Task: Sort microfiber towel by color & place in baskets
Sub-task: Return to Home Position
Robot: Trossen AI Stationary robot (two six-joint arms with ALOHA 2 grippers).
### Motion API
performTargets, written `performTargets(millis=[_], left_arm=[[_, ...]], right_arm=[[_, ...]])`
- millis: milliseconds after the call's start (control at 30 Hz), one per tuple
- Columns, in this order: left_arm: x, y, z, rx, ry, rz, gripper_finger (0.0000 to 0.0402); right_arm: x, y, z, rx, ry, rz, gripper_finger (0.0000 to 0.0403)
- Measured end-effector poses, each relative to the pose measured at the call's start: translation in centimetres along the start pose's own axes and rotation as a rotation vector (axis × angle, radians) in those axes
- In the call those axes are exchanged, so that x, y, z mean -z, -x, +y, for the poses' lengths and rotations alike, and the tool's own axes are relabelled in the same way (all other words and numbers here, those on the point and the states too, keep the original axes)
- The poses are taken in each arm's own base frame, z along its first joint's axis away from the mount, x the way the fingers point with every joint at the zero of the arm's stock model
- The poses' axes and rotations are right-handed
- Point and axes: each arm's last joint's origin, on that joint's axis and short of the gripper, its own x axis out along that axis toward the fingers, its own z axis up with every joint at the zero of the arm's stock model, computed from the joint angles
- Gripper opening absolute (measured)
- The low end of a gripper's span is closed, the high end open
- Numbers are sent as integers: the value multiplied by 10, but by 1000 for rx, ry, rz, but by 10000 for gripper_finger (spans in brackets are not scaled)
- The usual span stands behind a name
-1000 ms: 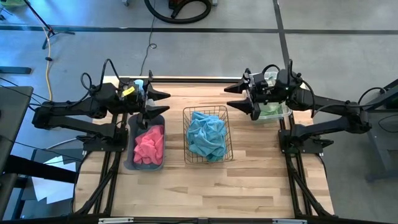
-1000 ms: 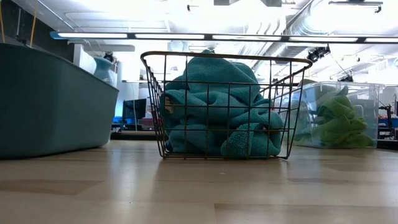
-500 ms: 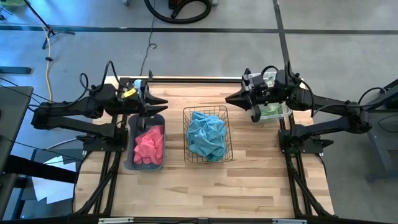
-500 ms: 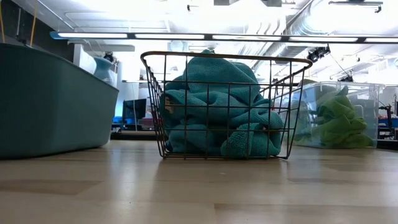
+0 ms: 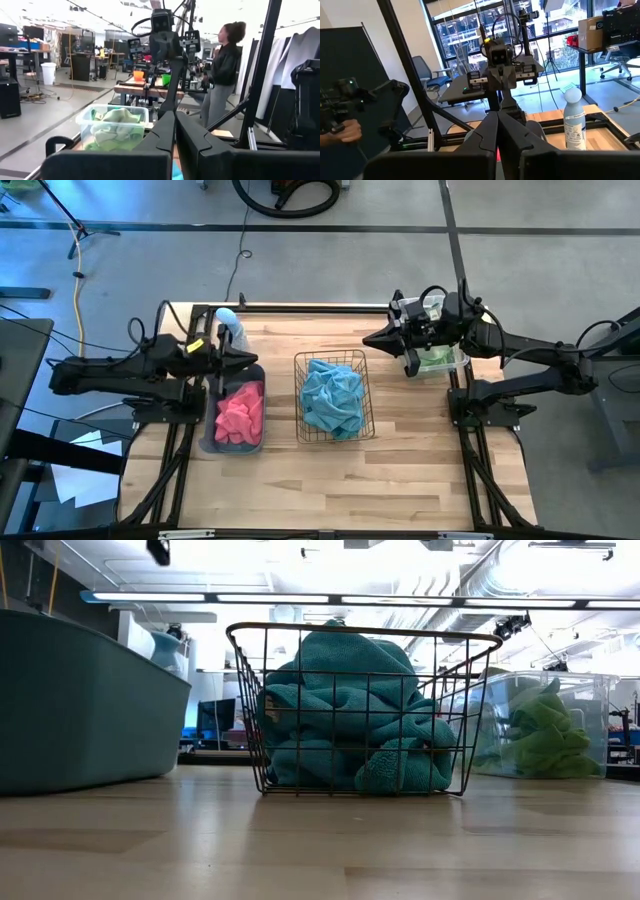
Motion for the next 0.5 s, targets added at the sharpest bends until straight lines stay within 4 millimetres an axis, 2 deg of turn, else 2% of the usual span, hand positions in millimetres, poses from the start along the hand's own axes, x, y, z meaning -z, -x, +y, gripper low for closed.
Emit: performTargets(millis=[500], left_arm=[[75, 45, 8, -16, 107, -153, 0]], right_arm=[[0, 1, -2, 21, -57, -5, 0]])
